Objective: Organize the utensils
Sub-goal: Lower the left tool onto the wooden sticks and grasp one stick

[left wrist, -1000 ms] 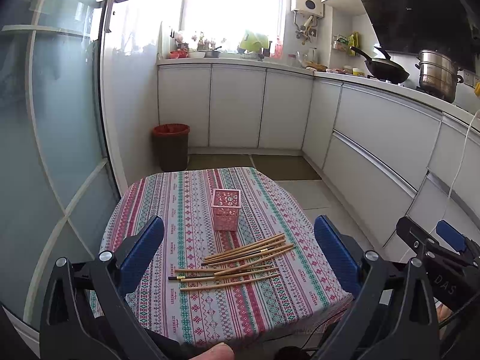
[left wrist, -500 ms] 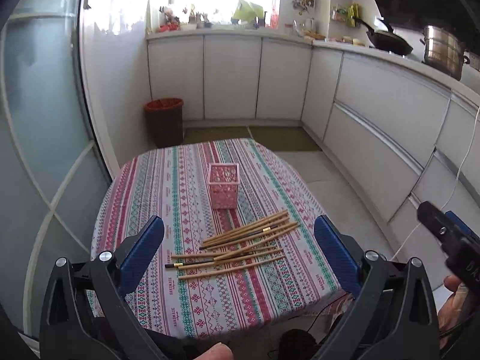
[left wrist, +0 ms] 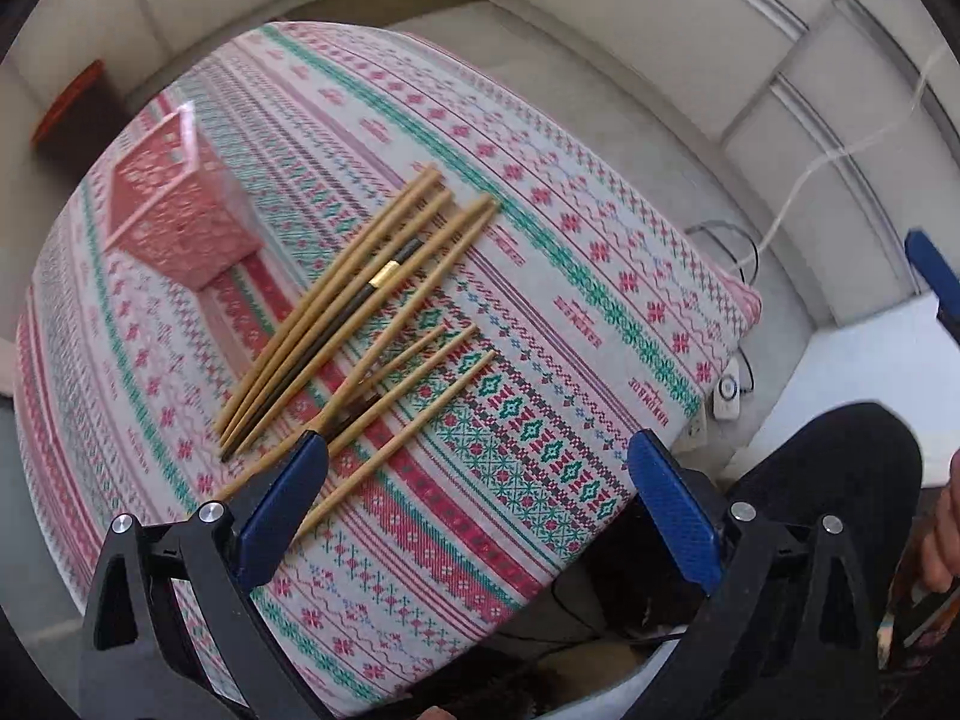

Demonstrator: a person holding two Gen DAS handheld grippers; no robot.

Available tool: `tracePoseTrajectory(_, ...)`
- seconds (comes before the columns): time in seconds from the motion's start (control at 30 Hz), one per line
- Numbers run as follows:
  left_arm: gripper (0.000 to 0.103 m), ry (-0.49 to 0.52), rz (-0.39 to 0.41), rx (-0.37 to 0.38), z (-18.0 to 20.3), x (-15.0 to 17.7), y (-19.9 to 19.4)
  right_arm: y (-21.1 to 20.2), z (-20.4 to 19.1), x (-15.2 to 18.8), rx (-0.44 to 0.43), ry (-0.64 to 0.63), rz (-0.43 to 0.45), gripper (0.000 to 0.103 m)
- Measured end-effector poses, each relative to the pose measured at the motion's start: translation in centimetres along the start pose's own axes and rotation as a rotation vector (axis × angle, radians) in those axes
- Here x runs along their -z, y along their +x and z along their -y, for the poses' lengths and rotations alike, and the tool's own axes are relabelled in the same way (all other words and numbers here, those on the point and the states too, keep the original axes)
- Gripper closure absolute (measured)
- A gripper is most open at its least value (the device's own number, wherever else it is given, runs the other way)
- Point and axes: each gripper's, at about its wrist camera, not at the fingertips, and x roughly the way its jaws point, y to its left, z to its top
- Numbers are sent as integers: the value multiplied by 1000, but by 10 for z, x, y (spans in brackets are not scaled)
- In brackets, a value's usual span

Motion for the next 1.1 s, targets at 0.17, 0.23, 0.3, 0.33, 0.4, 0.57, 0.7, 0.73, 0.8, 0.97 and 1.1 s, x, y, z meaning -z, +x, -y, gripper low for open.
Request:
tracePoseTrajectory(0.17,21,126,-104,140,-6,-1,39,21,19,3,47,1,-36,6)
tracePoseTrajectory(0.23,26,155,-128,146,-11,-3,45,28,26,1,23,33,-57,6)
tracePoseTrajectory(0.3,28,183,-143,169,-14,-7,48,34,28,0,21,45,-59,6)
tracePoseTrajectory(0.33,29,206,-146,181,-14,-8,48,37,29,0,18,48,-68,6)
tracePoseTrajectory(0.4,35,245,-165,179,-13,-10,52,42,28,0,15,47,-87,6)
tracePoseTrajectory(0.57,47,340,-227,117,-7,-18,68,47,26,0,25,39,-95,6)
tracePoseTrajectory(0.7,51,411,-277,45,-3,-25,86,50,29,-1,31,55,-112,6)
tracePoseTrajectory(0.73,51,435,-284,34,1,-26,89,51,30,-1,33,61,-115,6)
tracePoseTrajectory(0.8,51,467,-289,17,9,-28,96,53,32,-2,40,72,-122,6)
tracePoseTrajectory(0.97,81,462,-272,34,-4,-31,98,54,30,-1,72,68,-129,6)
tracePoseTrajectory(1.1,94,466,-232,9,-14,-24,90,56,23,0,113,30,-123,6)
